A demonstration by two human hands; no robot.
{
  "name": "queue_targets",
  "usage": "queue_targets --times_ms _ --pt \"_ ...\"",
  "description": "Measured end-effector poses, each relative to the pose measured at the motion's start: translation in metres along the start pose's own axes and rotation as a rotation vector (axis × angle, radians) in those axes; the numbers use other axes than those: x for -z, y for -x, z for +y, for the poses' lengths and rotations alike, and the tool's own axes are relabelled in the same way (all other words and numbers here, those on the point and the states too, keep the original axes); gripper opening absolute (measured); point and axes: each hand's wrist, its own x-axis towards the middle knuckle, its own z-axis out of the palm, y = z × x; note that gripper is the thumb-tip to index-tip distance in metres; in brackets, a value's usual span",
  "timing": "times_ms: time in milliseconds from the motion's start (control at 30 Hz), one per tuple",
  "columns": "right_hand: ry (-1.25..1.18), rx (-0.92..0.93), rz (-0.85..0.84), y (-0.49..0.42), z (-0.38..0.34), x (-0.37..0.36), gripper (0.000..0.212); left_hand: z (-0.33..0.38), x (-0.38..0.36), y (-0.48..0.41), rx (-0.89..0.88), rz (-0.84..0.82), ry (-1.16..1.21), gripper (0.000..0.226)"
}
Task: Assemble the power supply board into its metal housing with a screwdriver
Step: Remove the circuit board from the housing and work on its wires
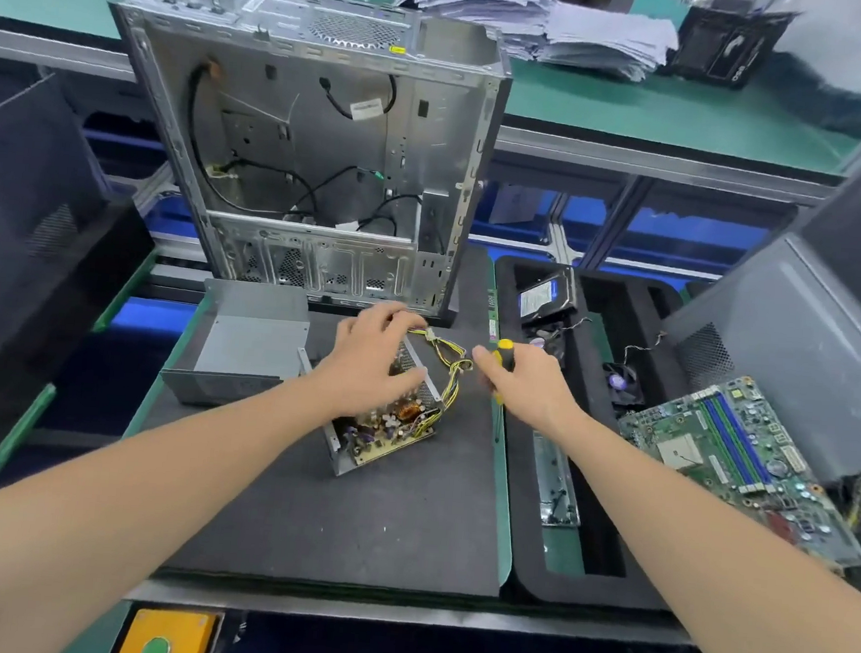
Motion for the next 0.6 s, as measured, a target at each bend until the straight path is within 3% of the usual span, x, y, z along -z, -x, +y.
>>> queue_targets --times_ms 67,167,267,400,600 --pt "0.095 0.083 0.141 0.004 0.008 0.007 0.054 0.016 -0.008 -0.005 -0.085 0.041 -0.075 0.039" --pt "0.091 0.232 0.202 0.016 0.023 0.011 0.034 0.036 -0.021 -0.010 -0.218 -0.011 -0.160 0.029" --pt "0.214 0.337 0.034 0.029 0.040 -0.001 0.019 0.045 -0.029 -0.011 -0.193 -0.122 -0.264 0.031" --pt "0.352 0.457 -0.259 0.050 0.061 -0.026 0.034 0.051 -0.032 -0.010 -0.045 -0.203 -0.428 0.035" --pt "0.297 0.559 -0.396 0.048 0.073 -0.025 0.049 0.064 -0.031 -0.013 0.108 -0.140 -0.177 0.035"
